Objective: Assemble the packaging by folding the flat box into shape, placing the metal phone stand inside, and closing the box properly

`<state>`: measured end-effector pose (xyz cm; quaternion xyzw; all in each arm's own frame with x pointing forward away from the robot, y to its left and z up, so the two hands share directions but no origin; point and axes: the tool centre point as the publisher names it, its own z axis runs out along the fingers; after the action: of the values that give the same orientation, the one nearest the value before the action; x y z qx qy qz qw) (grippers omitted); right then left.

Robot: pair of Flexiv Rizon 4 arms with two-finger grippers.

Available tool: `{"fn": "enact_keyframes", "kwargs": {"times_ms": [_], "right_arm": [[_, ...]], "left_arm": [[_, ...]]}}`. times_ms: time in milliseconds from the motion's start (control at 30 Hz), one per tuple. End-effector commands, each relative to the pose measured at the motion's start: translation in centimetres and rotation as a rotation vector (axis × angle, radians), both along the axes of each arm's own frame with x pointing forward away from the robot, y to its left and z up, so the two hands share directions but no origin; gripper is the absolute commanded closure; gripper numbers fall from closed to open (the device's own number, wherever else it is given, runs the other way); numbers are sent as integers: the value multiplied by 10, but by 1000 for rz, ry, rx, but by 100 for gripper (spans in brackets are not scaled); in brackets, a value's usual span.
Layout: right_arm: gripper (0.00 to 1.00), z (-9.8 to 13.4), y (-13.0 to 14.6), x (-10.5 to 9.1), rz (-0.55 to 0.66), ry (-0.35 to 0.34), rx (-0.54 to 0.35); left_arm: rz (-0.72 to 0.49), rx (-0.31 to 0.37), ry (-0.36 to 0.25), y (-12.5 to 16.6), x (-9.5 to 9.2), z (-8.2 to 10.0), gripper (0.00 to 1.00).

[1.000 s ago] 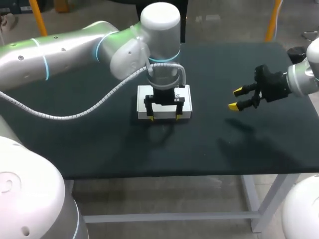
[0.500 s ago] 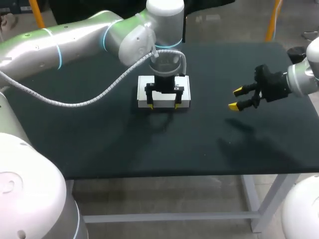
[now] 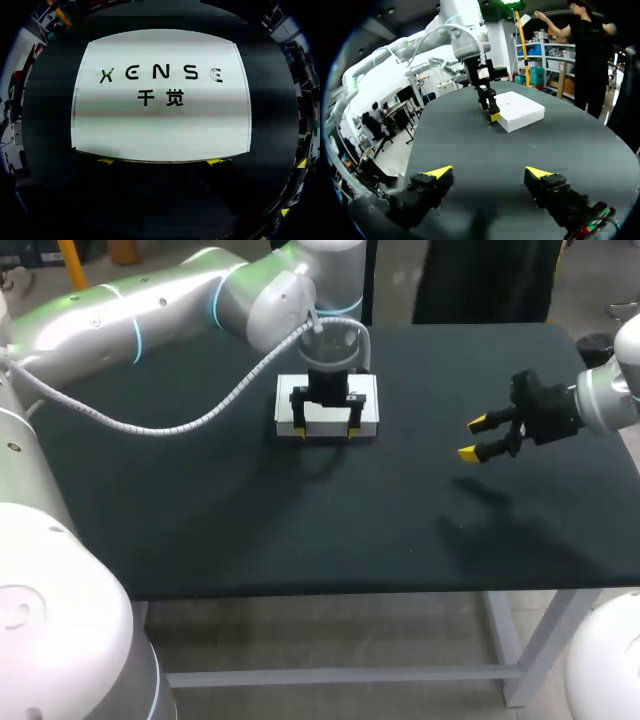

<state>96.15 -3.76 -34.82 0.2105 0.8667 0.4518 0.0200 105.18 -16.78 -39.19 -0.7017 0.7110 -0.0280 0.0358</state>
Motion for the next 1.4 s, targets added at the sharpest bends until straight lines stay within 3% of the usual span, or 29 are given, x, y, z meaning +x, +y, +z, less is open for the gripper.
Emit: {"fn": "enact_keyframes", "kwargs": {"times_ms": [33, 633, 1067, 1200, 1400], "right_arm": [[0, 0, -2, 0, 5, 1, 5], [0, 0, -2, 0, 5, 1, 5], [0, 0, -2, 0, 5, 1, 5], [0, 0, -2, 0, 5, 1, 5], [0, 0, -2, 0, 5, 1, 5]], "left_arm": [[-4, 11, 45, -5, 20, -2, 0], [-14, -17, 51, 0, 85, 1, 0], [34, -14, 34, 4, 106, 1, 0], [31, -28, 27, 8, 106, 7, 0], [-19, -82, -40, 22, 70, 29, 0]]}}
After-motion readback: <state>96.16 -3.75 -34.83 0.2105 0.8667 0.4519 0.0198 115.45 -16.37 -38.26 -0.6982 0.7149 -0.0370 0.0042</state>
